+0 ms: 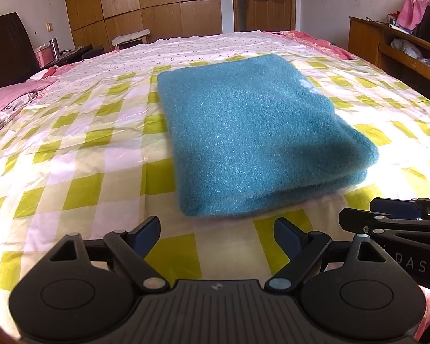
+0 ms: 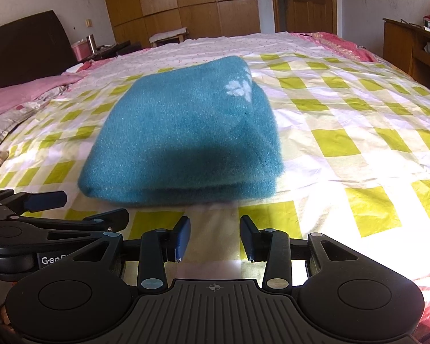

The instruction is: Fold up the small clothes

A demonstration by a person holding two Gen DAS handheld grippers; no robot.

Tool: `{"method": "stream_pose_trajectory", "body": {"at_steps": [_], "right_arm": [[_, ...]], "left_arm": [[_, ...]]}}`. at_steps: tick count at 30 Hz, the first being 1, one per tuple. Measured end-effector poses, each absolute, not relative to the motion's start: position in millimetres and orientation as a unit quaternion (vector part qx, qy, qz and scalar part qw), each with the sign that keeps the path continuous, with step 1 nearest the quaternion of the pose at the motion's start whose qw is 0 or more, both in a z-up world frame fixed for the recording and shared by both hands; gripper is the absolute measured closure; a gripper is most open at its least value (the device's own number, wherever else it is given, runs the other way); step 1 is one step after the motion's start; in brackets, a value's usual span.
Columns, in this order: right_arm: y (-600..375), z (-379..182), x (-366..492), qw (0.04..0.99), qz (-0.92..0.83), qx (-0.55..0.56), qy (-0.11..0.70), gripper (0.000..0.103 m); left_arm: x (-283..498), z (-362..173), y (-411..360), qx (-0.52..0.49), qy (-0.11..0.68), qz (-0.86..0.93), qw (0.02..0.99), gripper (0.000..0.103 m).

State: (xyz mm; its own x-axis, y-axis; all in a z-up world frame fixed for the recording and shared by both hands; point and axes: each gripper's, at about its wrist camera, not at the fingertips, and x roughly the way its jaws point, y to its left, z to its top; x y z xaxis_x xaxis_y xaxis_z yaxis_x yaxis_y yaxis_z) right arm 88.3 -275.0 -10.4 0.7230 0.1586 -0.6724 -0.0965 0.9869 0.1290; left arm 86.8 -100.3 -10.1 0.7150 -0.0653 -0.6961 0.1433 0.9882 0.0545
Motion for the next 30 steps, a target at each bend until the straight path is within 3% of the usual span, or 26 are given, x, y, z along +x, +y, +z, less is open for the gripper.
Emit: {"method": "stream_pose_trajectory", "body": {"at_steps": [30], "right_arm": [[-275.6,-12.9,90.2,0.922,0.068,0.050,0.377,0.065]], "left_arm": [[85.8,-10.3,-105.8,0.071,0.375,-0.039,0.923,0.012]]}}
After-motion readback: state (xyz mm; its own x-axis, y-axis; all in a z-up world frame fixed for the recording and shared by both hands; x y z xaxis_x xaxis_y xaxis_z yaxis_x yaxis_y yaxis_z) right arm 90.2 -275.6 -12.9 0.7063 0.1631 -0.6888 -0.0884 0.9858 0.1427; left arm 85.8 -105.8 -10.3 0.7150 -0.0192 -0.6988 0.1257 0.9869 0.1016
